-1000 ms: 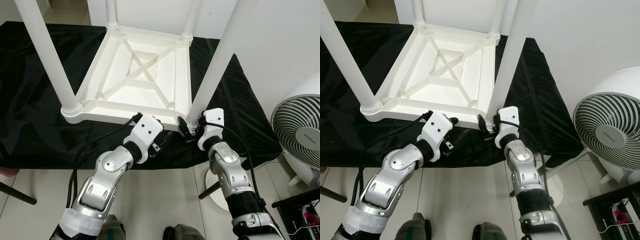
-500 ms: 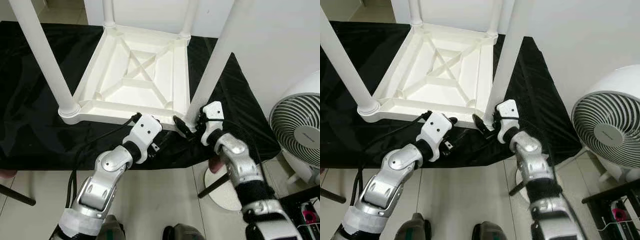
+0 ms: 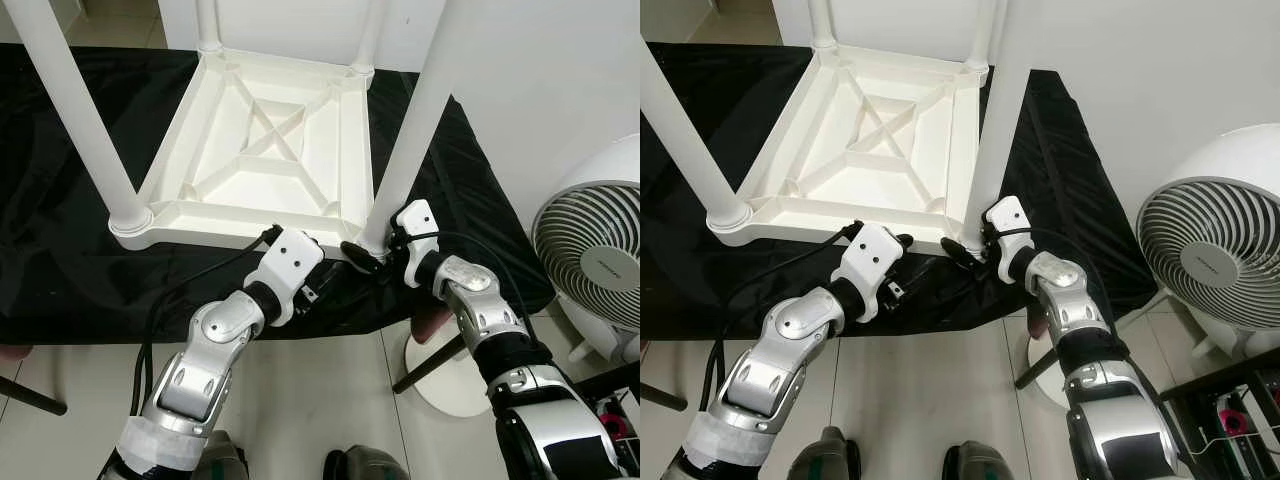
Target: Building children table
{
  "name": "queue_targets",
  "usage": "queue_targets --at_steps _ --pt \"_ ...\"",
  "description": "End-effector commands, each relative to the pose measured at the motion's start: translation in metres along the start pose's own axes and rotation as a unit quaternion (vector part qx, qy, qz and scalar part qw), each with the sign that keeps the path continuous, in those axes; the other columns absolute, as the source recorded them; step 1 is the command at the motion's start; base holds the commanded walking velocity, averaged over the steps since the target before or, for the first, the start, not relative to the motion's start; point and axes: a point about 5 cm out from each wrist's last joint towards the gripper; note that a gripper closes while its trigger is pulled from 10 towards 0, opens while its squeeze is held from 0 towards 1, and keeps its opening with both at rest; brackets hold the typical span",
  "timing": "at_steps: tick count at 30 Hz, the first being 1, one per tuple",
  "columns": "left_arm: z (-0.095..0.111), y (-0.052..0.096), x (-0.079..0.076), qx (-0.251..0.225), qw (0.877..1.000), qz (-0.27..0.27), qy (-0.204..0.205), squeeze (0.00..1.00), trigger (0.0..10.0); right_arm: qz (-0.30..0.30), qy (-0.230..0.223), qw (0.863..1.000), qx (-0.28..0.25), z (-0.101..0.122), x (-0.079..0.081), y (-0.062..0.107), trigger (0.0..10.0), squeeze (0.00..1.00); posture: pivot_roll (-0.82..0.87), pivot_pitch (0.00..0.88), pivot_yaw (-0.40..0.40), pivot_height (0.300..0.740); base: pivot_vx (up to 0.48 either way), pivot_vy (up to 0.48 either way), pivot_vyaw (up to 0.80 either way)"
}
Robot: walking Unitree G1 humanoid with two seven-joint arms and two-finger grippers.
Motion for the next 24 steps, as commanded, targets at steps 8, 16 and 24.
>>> queue_targets --at_steps 8,16,24 --pt "0.001 0.0 0.002 0.008 1.0 0.024 -0.002 0.0 10.0 0.015 0.001 1.0 0.005 -0.009 0.0 0.006 0.0 0.0 0.05 0.058 -0.086 0.74 0.0 0.0 0.0" --pt "0.0 -0.001 0.001 0.007 1.0 0.021 -0.001 0.0 10.0 -0.079 -0.018 0.997 -0.005 -0.013 -0.006 0.009 0.0 0.0 0.04 0.062 -0.079 0.74 0.0 0.0 0.0" --pt "0.0 -0.001 0.0 0.008 1.0 0.014 0.0 0.0 10.0 -0.252 -0.075 0.964 -0.044 -0.02 0.01 0.014 0.0 0.0 0.03 0.064 -0.07 0.74 0.0 0.0 0.0"
Point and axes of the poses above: a point about 5 cm out from each wrist's last joint towards the gripper, its own y axis pointing back from the gripper into the wrist, its own z axis along the axis of the wrist's last joint, x = y × z, and after that the axes turned 11 degrees about -y, right-handed
